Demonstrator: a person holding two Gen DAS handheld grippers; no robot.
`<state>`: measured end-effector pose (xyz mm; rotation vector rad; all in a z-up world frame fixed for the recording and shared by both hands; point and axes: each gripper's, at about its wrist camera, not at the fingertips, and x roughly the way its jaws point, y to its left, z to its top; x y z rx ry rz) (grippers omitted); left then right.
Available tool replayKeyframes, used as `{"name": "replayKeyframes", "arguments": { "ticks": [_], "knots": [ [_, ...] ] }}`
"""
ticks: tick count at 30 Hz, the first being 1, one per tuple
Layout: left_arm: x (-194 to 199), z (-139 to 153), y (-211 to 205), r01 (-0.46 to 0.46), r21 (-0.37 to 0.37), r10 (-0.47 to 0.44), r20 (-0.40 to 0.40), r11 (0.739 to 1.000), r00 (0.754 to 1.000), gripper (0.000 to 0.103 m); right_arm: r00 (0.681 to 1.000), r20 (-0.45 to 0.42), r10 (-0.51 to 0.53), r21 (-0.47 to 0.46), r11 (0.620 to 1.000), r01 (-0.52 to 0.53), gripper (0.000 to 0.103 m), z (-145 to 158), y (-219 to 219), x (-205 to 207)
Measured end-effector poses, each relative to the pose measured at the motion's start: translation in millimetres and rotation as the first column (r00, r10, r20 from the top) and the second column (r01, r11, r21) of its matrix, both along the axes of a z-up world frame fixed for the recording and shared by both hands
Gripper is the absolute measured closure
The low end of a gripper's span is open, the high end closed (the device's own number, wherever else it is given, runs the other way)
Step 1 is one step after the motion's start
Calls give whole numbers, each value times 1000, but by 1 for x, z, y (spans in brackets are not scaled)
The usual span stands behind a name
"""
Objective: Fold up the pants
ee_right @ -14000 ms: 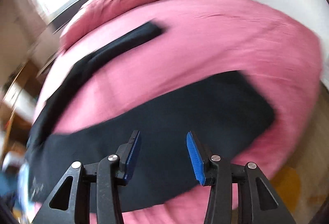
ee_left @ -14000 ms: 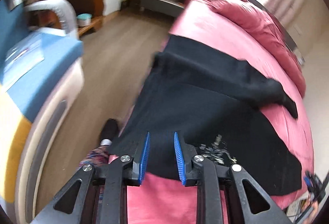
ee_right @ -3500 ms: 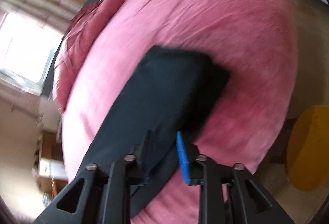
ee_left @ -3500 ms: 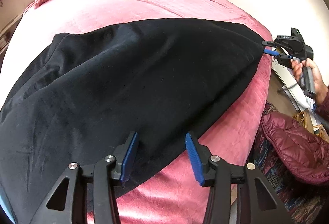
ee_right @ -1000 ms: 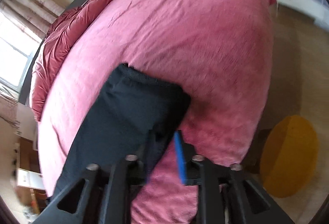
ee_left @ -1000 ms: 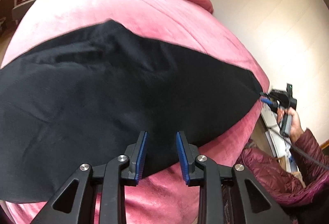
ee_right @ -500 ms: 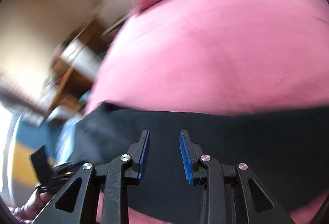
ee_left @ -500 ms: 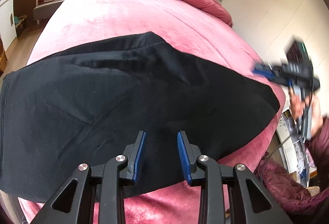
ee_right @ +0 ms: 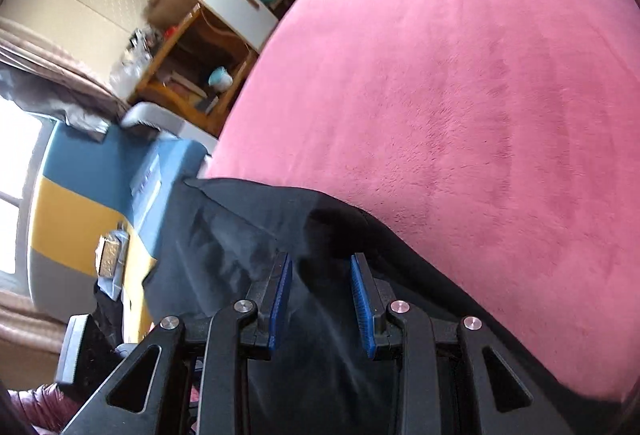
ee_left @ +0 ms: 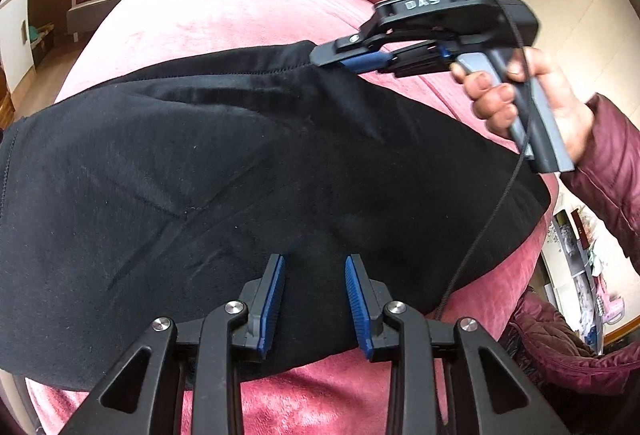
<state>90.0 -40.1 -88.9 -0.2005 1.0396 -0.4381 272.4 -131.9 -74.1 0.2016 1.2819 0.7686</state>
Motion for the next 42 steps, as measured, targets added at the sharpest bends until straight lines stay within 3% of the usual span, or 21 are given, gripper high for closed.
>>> {"name": "replayKeyframes", "arguments": {
  "ticks": [2,4,6,9,11,14,17,22,26,30,32,35,36,37,40,42],
  "knots": [
    [0,-3,2,-4,-6,4,-3,1000,1000,71,999,-16,29,9,1000,-29,76,-6,5,6],
    [2,-6,4,-7,-12,7,-5,1000,1000,71,999,-10,52,46,998,-52,92,-4,14,7],
    [4,-11,7,-13,-15,13,-9,1000,1000,71,996,70,64,8,998,-65,94,6,25,4],
    [3,-11,10,-29,-16,28,-19,999,999,71,992,123,-23,29,999,19,97,12,17,12],
    [6,-14,10,-37,-14,36,-34,999,999,71,991,98,-89,15,996,88,98,-2,10,24],
    [8,-19,11,-54,-11,54,-47,998,997,71,992,106,-64,-69,995,71,98,-24,22,23],
    [9,-15,14,-59,-12,58,-49,998,997,71,991,82,-102,-34,994,105,97,-28,21,25],
    [9,-3,35,-120,-30,120,-18,992,993,70,983,112,-146,15,989,145,80,-4,-3,12],
    [7,4,62,-197,-15,197,11,980,980,70,973,154,-171,64,985,163,80,24,-25,-14],
    [1,8,88,-257,31,256,27,966,966,70,978,161,-133,87,989,120,80,35,-32,-48],
    [-2,6,99,-286,54,286,20,957,958,70,983,155,-99,52,994,92,80,28,-27,-64],
    [-7,-1,117,-357,99,360,-21,929,933,70,983,130,-126,-50,990,133,80,6,-27,-69],
    [-9,-5,125,-387,117,392,-31,915,919,70,979,146,-145,-126,978,163,80,-5,-26,-67],
    [-10,-7,130,-402,132,409,-30,906,912,70,975,153,-161,-176,966,187,85,-14,-29,-66],
    [-15,-9,144,-458,194,472,-30,868,881,70,967,143,-210,-147,962,231,85,-22,-32,-62],
    [-17,-5,154,-486,170,499,-39,857,866,70,962,154,-224,-144,958,246,84,-17,-32,-66]
  ]
}}
